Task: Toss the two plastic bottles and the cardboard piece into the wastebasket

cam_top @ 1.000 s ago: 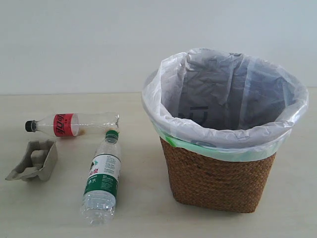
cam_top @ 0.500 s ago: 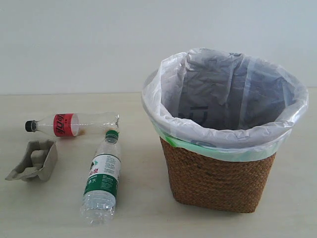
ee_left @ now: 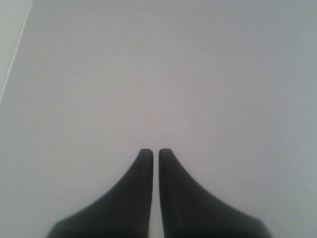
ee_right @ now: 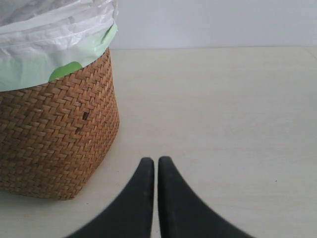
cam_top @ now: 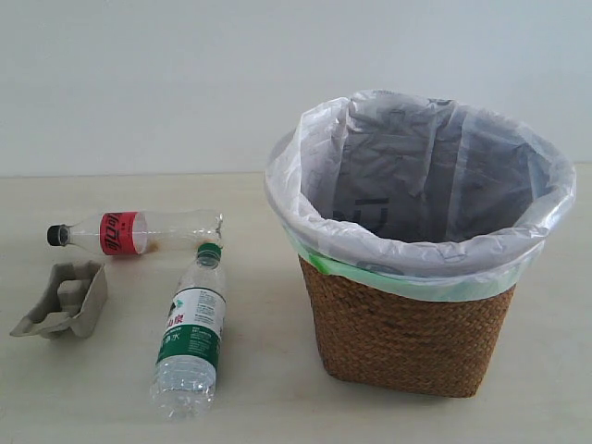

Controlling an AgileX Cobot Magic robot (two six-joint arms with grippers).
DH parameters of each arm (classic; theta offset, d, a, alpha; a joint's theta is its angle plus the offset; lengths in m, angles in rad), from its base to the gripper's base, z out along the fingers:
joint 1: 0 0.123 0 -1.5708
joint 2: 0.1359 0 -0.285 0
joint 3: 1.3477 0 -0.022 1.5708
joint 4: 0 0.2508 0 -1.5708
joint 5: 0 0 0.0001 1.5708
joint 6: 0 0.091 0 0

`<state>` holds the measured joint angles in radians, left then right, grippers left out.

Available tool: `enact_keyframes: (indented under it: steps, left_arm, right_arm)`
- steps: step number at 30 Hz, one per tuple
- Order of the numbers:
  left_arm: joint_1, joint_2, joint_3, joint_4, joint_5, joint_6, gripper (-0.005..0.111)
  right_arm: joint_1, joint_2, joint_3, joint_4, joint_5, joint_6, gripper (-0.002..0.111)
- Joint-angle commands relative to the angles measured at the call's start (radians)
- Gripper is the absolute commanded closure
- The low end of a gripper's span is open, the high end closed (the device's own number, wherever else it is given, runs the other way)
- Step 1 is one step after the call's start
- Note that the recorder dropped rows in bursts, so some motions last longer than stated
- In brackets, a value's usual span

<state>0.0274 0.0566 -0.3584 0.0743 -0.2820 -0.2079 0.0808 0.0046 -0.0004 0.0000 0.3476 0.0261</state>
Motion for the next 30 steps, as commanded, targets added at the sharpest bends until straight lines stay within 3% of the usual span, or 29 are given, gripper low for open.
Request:
enact_keyframes:
  steps: [1,7,9,11,17,22,30]
  left_arm:
    - [-0.003,0.130,-0.133,-0.011,0.179,0.022,0.103]
    - [-0.003,0.362,-0.316,-0.003,0.372,0.030,0.102]
    - [-0.003,0.450,-0.375,-0.003,0.432,0.063,0.095]
    - [-0.003,0.536,-0.423,-0.003,0.480,0.101,0.078]
    - [-0.003,0.778,-0.546,-0.003,0.711,0.159,-0.003]
    - [-0.003,0.970,-0.603,-0.003,0.881,0.179,-0.001]
    - [-0.003,1.195,-0.603,-0.101,0.908,0.241,-0.001]
  right_arm:
    - [-0.006,-0.005,0.000,-0.010,-0.009,-0.004,0.108]
    - [-0.006,-0.005,0.000,-0.010,-0.009,-0.004,0.108]
    - [-0.006,-0.005,0.000,-0.010,-0.009,-0.004,0.108]
    - [-0.006,-0.005,0.000,-0.010,-0.009,-0.004,0.108]
    - [-0.006,-0.005,0.000,-0.010,-0.009,-0.004,0.108]
    - [-0.006,-0.005,0.000,-0.010,-0.009,-0.004,0.108]
    - [-0.006,-0.005,0.000,-0.010,-0.009,-0.004,0.108]
